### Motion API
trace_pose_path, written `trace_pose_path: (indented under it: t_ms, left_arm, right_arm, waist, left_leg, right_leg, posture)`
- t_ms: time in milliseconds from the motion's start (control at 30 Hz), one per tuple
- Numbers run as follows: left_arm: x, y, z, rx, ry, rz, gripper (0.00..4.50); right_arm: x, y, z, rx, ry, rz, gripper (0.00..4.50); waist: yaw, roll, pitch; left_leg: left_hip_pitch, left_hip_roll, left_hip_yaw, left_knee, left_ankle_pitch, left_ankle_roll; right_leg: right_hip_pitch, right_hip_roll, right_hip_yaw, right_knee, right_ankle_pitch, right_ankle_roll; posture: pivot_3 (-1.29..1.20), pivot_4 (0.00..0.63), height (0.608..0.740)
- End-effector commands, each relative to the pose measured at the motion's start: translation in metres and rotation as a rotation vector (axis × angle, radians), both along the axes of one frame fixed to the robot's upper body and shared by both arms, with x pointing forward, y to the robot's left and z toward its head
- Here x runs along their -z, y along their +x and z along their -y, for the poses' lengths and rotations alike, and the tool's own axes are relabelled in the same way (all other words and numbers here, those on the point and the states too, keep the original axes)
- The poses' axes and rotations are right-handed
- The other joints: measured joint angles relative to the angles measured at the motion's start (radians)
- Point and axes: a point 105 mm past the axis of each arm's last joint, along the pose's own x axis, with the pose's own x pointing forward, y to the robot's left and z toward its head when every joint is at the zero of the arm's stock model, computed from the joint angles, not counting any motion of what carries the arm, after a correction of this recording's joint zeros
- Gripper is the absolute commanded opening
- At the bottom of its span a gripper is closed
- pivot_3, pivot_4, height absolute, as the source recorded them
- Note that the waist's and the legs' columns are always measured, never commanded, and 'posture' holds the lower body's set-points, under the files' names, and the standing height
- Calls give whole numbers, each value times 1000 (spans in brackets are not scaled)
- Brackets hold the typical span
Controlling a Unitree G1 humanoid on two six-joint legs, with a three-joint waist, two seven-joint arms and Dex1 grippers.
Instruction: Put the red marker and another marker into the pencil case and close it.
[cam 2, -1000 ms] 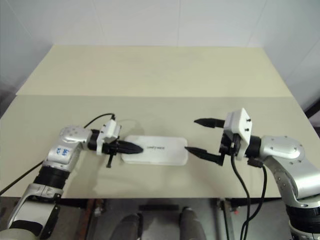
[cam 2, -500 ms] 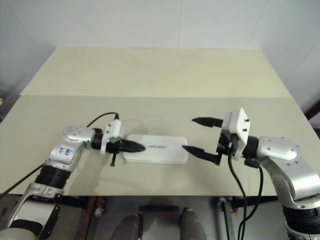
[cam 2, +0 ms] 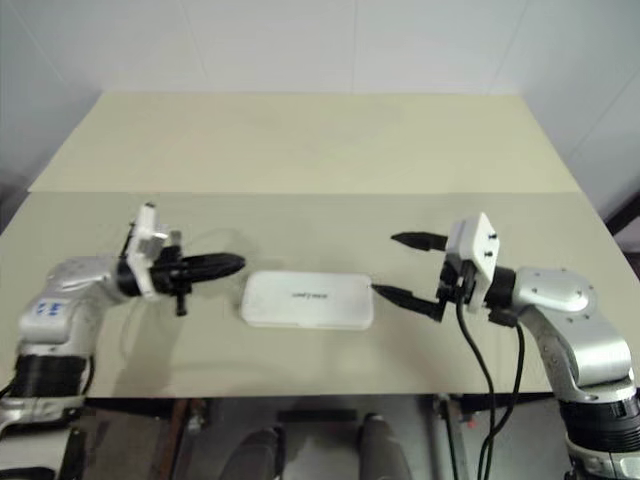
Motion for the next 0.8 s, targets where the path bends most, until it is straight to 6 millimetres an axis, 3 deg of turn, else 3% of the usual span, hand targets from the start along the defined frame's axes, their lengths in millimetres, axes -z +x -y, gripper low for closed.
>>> trace_pose_path:
  t_ms: [33,333,533,800]
  left_arm:
    - [-17,-11,-2,6,-13,68,1308]
    - [-31,-17,-5,-28,-38,138,4428]
    - [-33,-12,7,-11,-48,164,4473]
    - [-30,0,12,-69,-41,220,4473]
  right_arm:
    - [-9,2,6,16,-1,65,4500]
    - [-16,7,25,92,1,116,4500]
    - [-17,2,44,157,-14,110,4500]
    - [-14,1,45,185,-17,107,4500]
  waist:
    - [2,0,0]
    - [5,0,0]
    - [5,0,0]
    - [2,0,0]
  left_leg:
    - [0,0,0,0,0,0]
    - [0,0,0,1,0,0]
    - [0,0,0,1,0,0]
    - [0,0,1,1,0,0]
  right_leg:
    - [0,0,0,0,0,0]
    - [0,0,0,0,-4,-8]
    - [0,0,0,-1,-4,-8]
    - [1,0,1,0,-4,-8]
  posture:
    - [0,150,740]
    - [0,150,740]
    - [0,150,740]
    - [0,150,740]
